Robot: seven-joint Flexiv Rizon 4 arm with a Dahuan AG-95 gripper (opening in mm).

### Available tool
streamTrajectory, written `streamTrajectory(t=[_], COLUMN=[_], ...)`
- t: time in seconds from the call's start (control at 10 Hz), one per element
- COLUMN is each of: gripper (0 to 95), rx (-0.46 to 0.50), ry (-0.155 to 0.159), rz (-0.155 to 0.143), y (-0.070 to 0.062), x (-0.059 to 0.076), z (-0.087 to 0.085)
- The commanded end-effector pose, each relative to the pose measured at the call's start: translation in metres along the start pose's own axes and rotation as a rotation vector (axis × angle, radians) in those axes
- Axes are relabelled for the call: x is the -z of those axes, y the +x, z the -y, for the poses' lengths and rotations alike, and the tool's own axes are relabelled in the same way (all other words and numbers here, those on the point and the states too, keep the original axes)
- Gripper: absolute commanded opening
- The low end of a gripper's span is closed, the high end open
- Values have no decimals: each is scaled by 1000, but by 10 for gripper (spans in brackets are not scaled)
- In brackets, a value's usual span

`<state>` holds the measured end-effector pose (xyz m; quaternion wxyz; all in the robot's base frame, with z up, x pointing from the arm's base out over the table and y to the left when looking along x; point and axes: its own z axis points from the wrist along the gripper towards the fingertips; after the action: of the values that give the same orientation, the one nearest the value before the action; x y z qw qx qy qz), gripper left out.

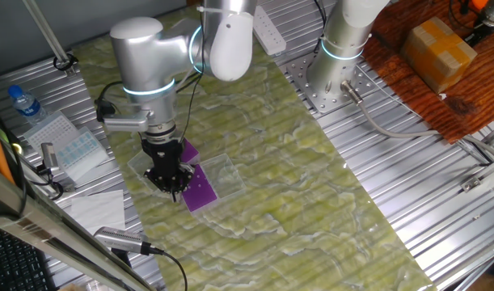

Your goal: Transfer all small pipette tips from one holder to another

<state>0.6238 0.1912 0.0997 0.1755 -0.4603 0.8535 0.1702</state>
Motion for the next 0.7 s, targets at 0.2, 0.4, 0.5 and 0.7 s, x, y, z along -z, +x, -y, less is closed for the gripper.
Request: streamTrajectory(t=[0.2,0.4,0.5,0.7], gripper=[0,0,0,0], rx=[10,15,10,2], ry=[4,1,1,1], rz=[-8,-9,-9,-11], y=[0,0,0,-1], x=[0,0,0,-1], z=[1,1,1,1])
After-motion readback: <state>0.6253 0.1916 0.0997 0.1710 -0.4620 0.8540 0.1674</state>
